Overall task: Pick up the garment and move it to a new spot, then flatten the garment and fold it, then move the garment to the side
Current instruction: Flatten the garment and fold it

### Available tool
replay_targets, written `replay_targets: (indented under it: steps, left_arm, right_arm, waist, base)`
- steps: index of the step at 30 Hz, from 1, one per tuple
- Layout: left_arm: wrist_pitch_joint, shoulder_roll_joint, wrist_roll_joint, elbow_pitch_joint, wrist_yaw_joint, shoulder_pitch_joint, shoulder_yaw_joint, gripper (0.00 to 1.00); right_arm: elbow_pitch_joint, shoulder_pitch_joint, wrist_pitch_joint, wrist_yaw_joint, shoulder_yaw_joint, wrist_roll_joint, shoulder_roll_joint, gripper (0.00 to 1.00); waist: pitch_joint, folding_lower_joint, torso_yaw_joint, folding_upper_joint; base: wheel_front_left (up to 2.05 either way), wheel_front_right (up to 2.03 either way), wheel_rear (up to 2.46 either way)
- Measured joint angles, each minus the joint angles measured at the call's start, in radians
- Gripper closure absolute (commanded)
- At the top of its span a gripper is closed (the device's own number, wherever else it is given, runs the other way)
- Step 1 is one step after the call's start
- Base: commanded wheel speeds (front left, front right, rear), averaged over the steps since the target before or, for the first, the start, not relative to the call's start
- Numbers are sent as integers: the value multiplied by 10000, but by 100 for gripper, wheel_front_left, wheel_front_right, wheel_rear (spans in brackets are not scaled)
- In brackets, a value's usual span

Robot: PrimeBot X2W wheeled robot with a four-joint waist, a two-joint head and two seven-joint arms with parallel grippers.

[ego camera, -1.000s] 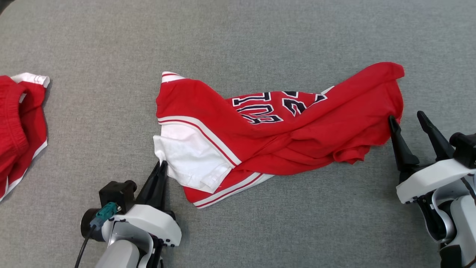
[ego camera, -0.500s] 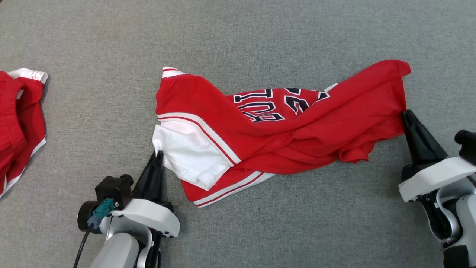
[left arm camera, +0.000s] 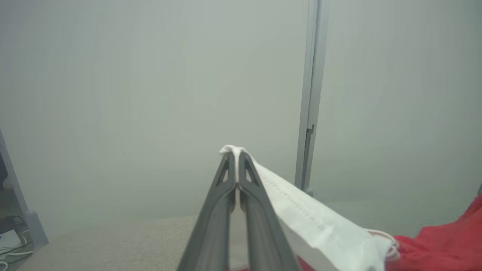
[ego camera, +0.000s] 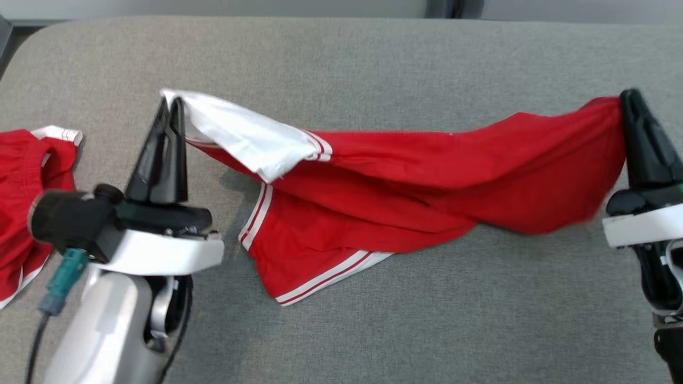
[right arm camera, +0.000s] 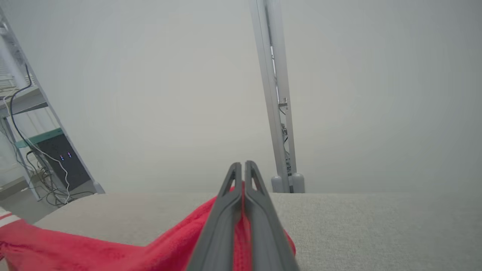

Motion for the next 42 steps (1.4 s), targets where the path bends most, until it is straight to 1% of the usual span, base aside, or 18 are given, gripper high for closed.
replay_targets:
  steps: [4,7,13,19,21,26,31,37,38,39,42]
  left_arm:
    - [2,330,67,-612,-125,-616,244,100]
    - [230,640,192,-882,-261,-1360,372,100]
    - [1103,1200,247,-1026,-535,-3164,587,100]
    - [2061,1417,-115,-738,-959,-4742,564,100]
    - [2345,1461,-188,-692,-1014,-5215,556,100]
    - [2587,1317,-267,-389,-1116,-5910,360,100]
    - [2604,1131,-336,155,-1235,-6767,209,100]
    - [2297,851,-176,1310,-1430,-8353,-31,100]
    - [2222,846,-59,1551,-1526,-8673,-136,100]
    - [2184,855,73,1858,-1592,-9006,-230,100]
    - [1847,616,128,2978,-1756,-9967,-372,100]
  right_arm:
    - [-663,-383,-140,0,-105,163,-171,100]
    - [-1091,-726,-155,0,-320,176,-374,100]
    - [-1605,-1469,199,0,-748,148,-880,100]
    - [-1772,-2234,593,0,-1012,148,-1080,100]
    - [-1837,-2518,727,0,-995,320,-1060,100]
    - [-1685,-3071,993,0,-915,616,-1072,100]
    - [-1392,-3837,1141,-2,-589,1012,-1149,100]
    - [-380,-5643,1039,-2,4,1415,-1315,100]
    - [-150,-6031,995,-2,123,1480,-1317,100]
    - [121,-6430,911,-2,270,1559,-1323,100]
    - [1045,-7628,506,0,738,1672,-1319,100]
  waist:
    - [-423,0,-161,0]
    - [-760,-1,-276,0]
    - [-1420,0,-488,0]
    - [-1981,0,-736,0]
    - [-2015,0,-866,0]
    - [-1773,0,-969,0]
    - [-1247,0,-1011,0]
    - [-324,0,-1087,0]
    - [-158,0,-1103,0]
    - [11,0,-1118,0]
    - [491,0,-1156,0]
  base:
    - [0,0,0]
    - [0,0,0]
    - [0,0,0]
    - [0,0,0]
    - [0,0,0]
    - [0,0,0]
    - [0,0,0]
    - [0,0,0]
    - [0,0,0]
    - [0,0,0]
    - [0,0,0]
